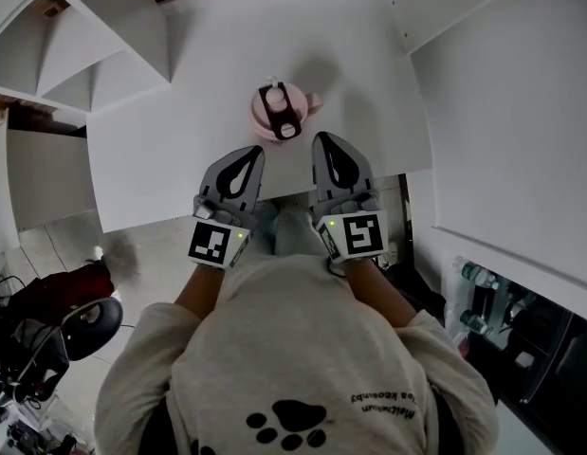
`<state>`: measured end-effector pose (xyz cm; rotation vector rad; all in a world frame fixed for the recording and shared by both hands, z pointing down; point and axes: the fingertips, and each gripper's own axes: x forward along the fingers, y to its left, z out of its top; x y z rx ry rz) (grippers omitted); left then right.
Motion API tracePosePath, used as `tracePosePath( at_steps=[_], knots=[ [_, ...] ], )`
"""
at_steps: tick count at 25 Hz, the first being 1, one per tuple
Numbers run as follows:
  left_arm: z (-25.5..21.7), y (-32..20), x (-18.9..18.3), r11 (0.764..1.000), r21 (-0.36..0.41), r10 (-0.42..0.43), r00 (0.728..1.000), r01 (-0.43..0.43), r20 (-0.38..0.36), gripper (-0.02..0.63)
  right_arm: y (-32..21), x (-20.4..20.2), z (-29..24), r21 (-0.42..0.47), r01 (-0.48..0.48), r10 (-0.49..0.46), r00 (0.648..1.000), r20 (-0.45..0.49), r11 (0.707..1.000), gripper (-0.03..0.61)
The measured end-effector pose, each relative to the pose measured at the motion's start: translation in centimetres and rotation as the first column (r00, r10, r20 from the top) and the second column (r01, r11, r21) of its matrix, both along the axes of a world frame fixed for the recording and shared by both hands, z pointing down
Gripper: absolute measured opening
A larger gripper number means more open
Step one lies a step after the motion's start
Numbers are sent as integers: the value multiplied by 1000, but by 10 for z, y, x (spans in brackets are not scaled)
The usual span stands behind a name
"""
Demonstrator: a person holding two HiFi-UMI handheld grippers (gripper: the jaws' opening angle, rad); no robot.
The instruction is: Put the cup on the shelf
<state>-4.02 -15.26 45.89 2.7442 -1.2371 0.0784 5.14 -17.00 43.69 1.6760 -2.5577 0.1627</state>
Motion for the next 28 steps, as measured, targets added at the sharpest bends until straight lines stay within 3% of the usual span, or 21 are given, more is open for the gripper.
tracePosePath(
  at_steps=[3,6,16,19,28],
  knots=[
    [8,-2,1,1000,-8,22,1000,-22,13,24,-4,3,6,-8,-3,3,1000,-8,1000,11],
    [15,-5,4,999,-33,42,999,-42,23,141,-8,6,12,-17,0,0,1000,-18,1000,11],
    [39,-19,12,996,-71,60,998,-57,30,275,-25,13,40,-56,15,-18,999,-44,998,16],
    [49,-23,17,993,-95,68,997,-66,24,310,-29,16,48,-66,16,-20,999,-49,998,85],
    [78,-38,26,993,-79,98,993,-92,71,393,-51,16,73,-91,30,-37,996,-76,995,140]
  ],
)
